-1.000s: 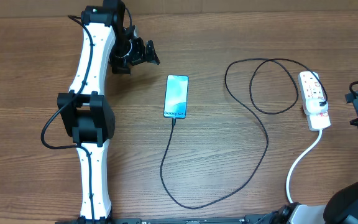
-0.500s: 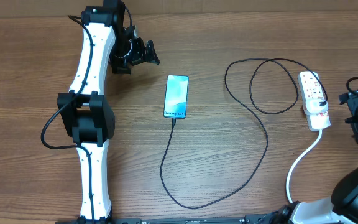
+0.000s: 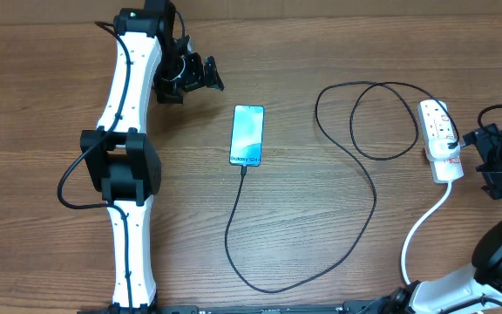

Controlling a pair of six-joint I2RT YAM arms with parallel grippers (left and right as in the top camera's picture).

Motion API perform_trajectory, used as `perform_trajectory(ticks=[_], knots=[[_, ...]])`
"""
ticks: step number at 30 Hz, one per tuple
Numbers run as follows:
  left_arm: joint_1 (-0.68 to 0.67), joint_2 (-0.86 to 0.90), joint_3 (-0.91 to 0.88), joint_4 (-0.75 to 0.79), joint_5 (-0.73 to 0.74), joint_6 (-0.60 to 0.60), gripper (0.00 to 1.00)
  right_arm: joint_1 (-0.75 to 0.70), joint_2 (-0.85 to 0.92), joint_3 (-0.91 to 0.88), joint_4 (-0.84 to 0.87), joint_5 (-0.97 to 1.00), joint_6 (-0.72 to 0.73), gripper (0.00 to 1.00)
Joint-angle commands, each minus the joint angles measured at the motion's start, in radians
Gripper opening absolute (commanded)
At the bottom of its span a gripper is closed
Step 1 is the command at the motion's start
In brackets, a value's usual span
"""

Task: Plug charger to phone and switch on socket

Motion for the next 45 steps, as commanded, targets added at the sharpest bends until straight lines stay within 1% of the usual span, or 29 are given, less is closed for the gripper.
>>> perform_trajectory(ticks=[1, 12, 19, 28, 31, 45], knots=[[-0.008, -0.019, 0.002, 0.001, -0.007, 0.006, 1.00, -0.008, 0.000, -0.004, 0.003, 0.000, -0.021, 1.00], [-0.008, -0.019, 0.002, 0.001, -0.007, 0.006, 1.00, -0.055, 0.001, -0.021, 0.007, -0.001, -0.001, 1.00], [-0.008, -0.019, 0.002, 0.001, -0.007, 0.006, 1.00, -0.055, 0.001, -0.122, 0.106, -0.002, 0.010, 1.00], [-0.008, -0.019, 0.002, 0.001, -0.007, 0.006, 1.00, -0.054, 0.001, -0.152, 0.173, -0.002, 0.037, 1.00], [-0.008, -0.019, 0.002, 0.001, -0.007, 0.006, 1.00, -0.054, 0.001, -0.160, 0.176, -0.002, 0.060, 1.00], [-0.008, -0.019, 0.002, 0.001, -0.007, 0.006, 1.00, -0.052, 0.002, -0.172, 0.191, -0.003, 0.059, 1.00]])
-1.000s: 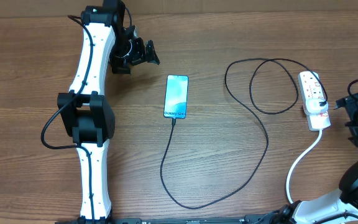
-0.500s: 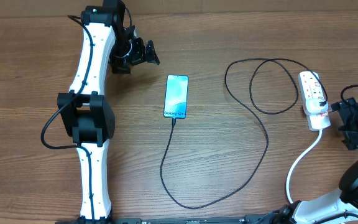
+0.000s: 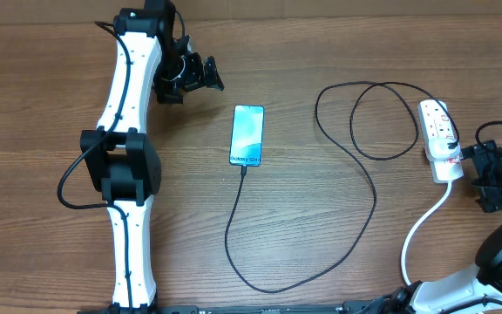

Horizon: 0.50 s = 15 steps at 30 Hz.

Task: Plug charger to phone and switch on socket

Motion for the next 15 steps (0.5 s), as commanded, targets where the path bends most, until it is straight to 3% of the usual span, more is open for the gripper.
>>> perform_trajectory(ticks=[1, 15], knots=[[-0.008, -0.019, 0.002, 0.001, -0.007, 0.006, 1.00, 0.001, -0.002, -0.007, 0.004, -0.007, 0.006, 1.00], [-0.008, -0.019, 0.002, 0.001, -0.007, 0.006, 1.00, 0.001, -0.001, -0.018, 0.010, -0.028, -0.001, 1.00]])
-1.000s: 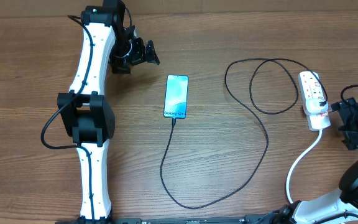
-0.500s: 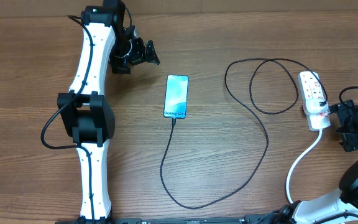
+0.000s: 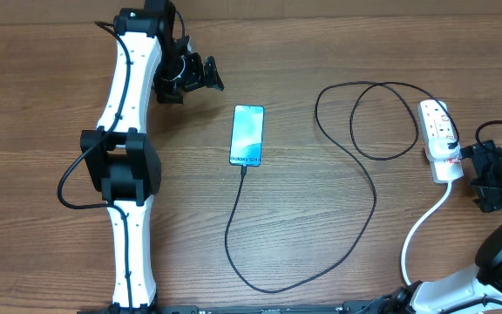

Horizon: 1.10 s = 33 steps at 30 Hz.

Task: Plug charger to phone and switch on socket

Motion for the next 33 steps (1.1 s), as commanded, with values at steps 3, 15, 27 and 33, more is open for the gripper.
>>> perform_trajectory(ticks=[3, 15, 27, 33], knots=[[-0.008, -0.019, 0.002, 0.001, -0.007, 0.006, 1.00, 0.001, -0.001, -0.059, 0.067, -0.013, -0.001, 1.00], [-0.008, -0.019, 0.002, 0.001, -0.007, 0.006, 1.00, 0.001, -0.001, -0.086, 0.100, -0.035, -0.001, 1.00], [-0.008, -0.019, 0.002, 0.001, -0.007, 0.006, 1.00, 0.000, -0.001, -0.086, 0.148, -0.033, -0.001, 1.00], [-0.008, -0.019, 0.002, 0.001, -0.007, 0.006, 1.00, 0.000, -0.001, -0.089, 0.135, -0.033, -0.001, 1.00]])
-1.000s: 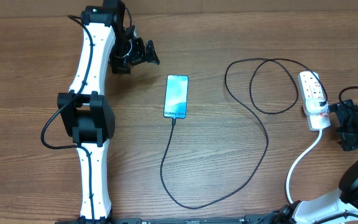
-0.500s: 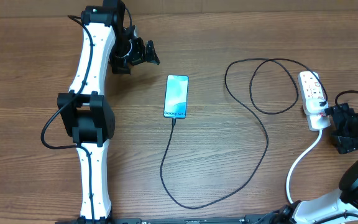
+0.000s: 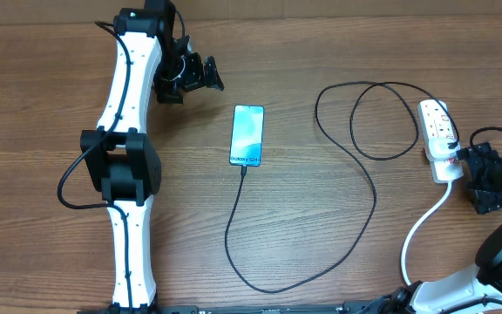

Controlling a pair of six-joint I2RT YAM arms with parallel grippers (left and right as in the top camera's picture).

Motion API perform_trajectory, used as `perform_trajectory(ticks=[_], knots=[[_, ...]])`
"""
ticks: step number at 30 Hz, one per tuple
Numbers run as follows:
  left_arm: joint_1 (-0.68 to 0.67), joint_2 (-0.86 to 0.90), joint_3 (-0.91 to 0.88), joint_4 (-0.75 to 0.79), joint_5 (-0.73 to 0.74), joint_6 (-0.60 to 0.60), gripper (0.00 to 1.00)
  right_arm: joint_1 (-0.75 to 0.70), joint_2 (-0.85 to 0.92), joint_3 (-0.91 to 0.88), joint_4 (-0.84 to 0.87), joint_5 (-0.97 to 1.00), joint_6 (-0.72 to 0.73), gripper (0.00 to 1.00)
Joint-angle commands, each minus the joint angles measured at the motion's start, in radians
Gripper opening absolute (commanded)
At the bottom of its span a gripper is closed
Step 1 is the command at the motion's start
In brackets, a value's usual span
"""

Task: Plug charger to phone and switch on socket

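Note:
The phone (image 3: 247, 133) lies face up in the middle of the table with its screen lit. A black charger cable (image 3: 234, 235) is plugged into its near end, then loops right and back to the white socket strip (image 3: 437, 135) at the right edge. My right gripper (image 3: 477, 180) is just right of the strip's near end, almost touching it, open and holding nothing. Far to the left, my left gripper (image 3: 200, 77) rests open, up-left of the phone and well clear of it.
The strip's white mains lead (image 3: 418, 228) runs from its near end toward the table's front edge. My left arm (image 3: 125, 166) lies along the left side of the table. The cable's big loop (image 3: 364, 122) lies between phone and strip.
My right gripper has shifted a little to the left, closer to the near end of the socket strip. Phone, cable and left arm are unchanged.
The phone was lit with the cable in it throughout, and the left arm stayed still. My right gripper was first further right and further back beside the strip, then lower and nearer, and is now against the strip's near end.

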Motion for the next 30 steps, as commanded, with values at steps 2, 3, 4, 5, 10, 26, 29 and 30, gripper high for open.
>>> perform_trajectory(ticks=[2, 3, 4, 5, 10, 26, 29, 30], knots=[[-0.008, -0.019, 0.002, 0.001, -0.007, 0.006, 1.00, 0.000, -0.001, -0.010, 0.002, -0.010, -0.001, 1.00], [-0.008, -0.019, 0.002, 0.001, -0.007, 0.006, 1.00, 0.000, -0.001, -0.010, -0.002, -0.010, -0.001, 1.00], [-0.008, -0.019, 0.002, 0.001, -0.007, 0.006, 1.00, 0.000, -0.001, -0.010, -0.002, -0.010, -0.001, 1.00], [-0.008, -0.019, 0.002, 0.001, -0.007, 0.006, 1.00, 0.000, -0.001, -0.010, -0.002, -0.010, -0.001, 1.00], [-0.008, -0.019, 0.002, 0.001, -0.007, 0.006, 1.00, 0.001, -0.001, -0.016, -0.001, -0.010, 0.000, 1.00], [-0.008, -0.019, 0.002, 0.001, -0.007, 0.006, 1.00, 0.001, 0.000, -0.057, 0.009, -0.040, 0.000, 1.00], [-0.008, -0.019, 0.002, 0.001, -0.007, 0.006, 1.00, 0.001, 0.000, -0.057, -0.001, -0.040, 0.000, 1.00], [-0.008, -0.019, 0.002, 0.001, -0.007, 0.006, 1.00, 0.001, 0.000, -0.057, -0.005, -0.040, 0.000, 1.00]])
